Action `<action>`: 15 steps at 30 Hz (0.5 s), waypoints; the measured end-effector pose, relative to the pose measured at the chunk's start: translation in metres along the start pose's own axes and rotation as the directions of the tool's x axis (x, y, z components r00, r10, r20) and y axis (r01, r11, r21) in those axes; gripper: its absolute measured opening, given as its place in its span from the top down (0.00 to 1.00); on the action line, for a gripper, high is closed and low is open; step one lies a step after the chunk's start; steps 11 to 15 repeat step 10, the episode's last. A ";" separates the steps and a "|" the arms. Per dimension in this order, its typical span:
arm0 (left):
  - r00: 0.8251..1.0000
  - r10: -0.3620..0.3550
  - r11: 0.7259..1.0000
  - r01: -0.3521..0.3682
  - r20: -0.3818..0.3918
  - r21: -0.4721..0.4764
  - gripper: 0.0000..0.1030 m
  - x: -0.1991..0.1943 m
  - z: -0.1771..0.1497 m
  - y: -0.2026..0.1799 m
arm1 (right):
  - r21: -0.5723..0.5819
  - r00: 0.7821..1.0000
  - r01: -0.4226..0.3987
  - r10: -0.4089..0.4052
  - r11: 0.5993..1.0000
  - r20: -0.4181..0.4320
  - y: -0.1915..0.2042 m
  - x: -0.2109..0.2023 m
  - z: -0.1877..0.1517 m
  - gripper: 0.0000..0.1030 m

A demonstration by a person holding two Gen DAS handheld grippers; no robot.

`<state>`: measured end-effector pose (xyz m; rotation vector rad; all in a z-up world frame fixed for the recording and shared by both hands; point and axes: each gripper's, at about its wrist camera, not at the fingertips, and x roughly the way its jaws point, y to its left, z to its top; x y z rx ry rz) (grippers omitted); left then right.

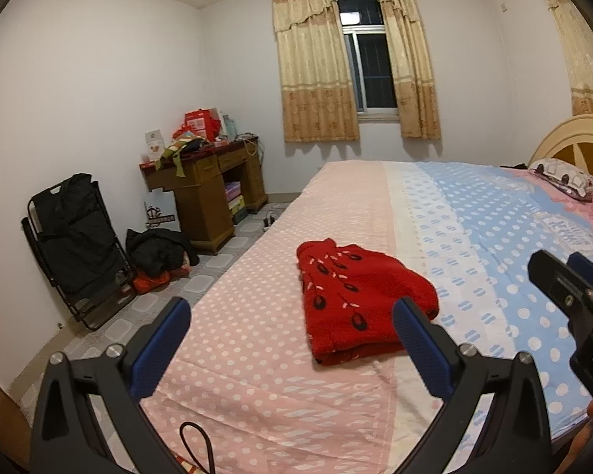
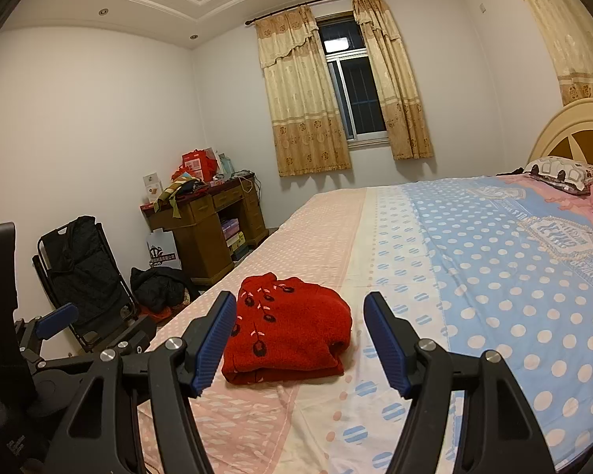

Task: Fold small clothes

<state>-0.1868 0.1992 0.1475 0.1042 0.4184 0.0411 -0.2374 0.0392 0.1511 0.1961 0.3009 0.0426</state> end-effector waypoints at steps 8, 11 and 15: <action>1.000 -0.011 1.000 0.011 0.000 0.004 0.00 0.001 0.001 -0.001 | 0.007 1.000 0.006 -0.006 1.000 0.001 -0.001 0.000 -0.001 0.34; 1.000 -0.004 1.000 0.004 -0.010 0.008 0.00 0.003 0.001 -0.002 | 0.020 1.000 0.013 -0.013 1.000 0.000 -0.003 0.001 -0.002 0.34; 1.000 -0.004 1.000 0.004 -0.010 0.008 0.00 0.003 0.001 -0.002 | 0.020 1.000 0.013 -0.013 1.000 0.000 -0.003 0.001 -0.002 0.34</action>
